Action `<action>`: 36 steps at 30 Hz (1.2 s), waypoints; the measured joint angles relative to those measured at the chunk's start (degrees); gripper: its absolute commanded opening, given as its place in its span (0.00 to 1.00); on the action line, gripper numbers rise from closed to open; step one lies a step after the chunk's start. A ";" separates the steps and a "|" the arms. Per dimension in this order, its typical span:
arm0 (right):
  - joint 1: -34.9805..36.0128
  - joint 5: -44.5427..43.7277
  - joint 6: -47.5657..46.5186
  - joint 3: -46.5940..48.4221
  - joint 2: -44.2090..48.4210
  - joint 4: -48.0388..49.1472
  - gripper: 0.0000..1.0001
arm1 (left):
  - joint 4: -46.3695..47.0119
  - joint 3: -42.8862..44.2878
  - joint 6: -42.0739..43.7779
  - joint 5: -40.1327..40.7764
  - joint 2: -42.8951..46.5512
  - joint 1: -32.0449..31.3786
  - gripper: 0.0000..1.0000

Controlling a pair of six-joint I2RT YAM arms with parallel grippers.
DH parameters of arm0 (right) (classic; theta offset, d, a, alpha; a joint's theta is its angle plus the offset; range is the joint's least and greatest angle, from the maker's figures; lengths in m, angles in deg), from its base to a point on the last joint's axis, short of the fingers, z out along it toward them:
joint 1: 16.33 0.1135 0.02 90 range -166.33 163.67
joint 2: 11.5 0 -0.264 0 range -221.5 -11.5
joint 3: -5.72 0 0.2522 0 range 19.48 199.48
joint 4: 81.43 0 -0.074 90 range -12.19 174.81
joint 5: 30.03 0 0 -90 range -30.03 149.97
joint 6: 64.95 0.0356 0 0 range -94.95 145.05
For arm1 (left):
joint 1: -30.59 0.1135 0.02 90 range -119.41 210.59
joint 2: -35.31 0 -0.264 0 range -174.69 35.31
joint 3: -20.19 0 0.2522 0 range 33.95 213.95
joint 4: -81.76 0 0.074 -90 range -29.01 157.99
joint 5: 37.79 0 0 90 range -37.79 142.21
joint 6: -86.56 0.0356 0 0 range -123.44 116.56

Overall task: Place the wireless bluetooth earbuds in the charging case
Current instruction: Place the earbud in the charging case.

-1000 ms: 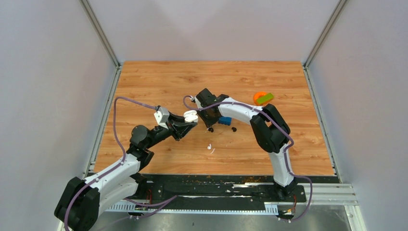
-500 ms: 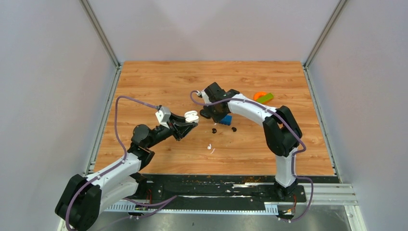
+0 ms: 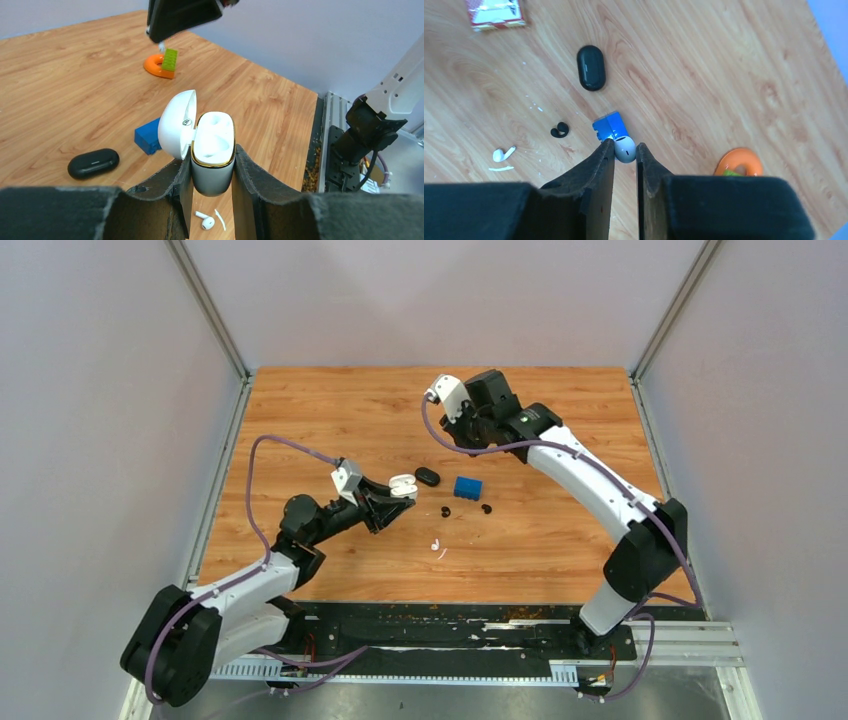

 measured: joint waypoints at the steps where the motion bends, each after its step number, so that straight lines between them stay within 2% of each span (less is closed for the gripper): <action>1: -0.02 1.11 -0.96 0.33 1.14 -0.20 0.00 | 0.15 0.02 -0.02 -0.22 -0.26 0.00 0.00; 7: -0.35 11.98 -5.60 -0.48 10.88 -0.35 0.00 | 4.87 1.01 -2.36 -3.43 -5.64 -0.13 0.00; 11: 0.15 19.26 -9.14 -7.65 22.80 4.17 0.00 | 10.78 1.14 -5.86 -5.73 -10.10 -0.68 0.00; 15: 3.41 22.03 -13.44 -14.16 31.63 8.66 0.00 | 14.51 1.29 -7.65 -7.32 -11.37 -2.08 0.00; 27: 16.28 20.13 -27.28 -20.37 32.13 16.24 0.00 | 17.25 1.84 -8.17 -8.85 -10.12 -4.55 0.00; 36: 18.56 15.96 -32.83 -22.21 31.54 21.44 0.00 | 17.44 1.86 -8.31 -9.16 -9.25 -4.92 0.00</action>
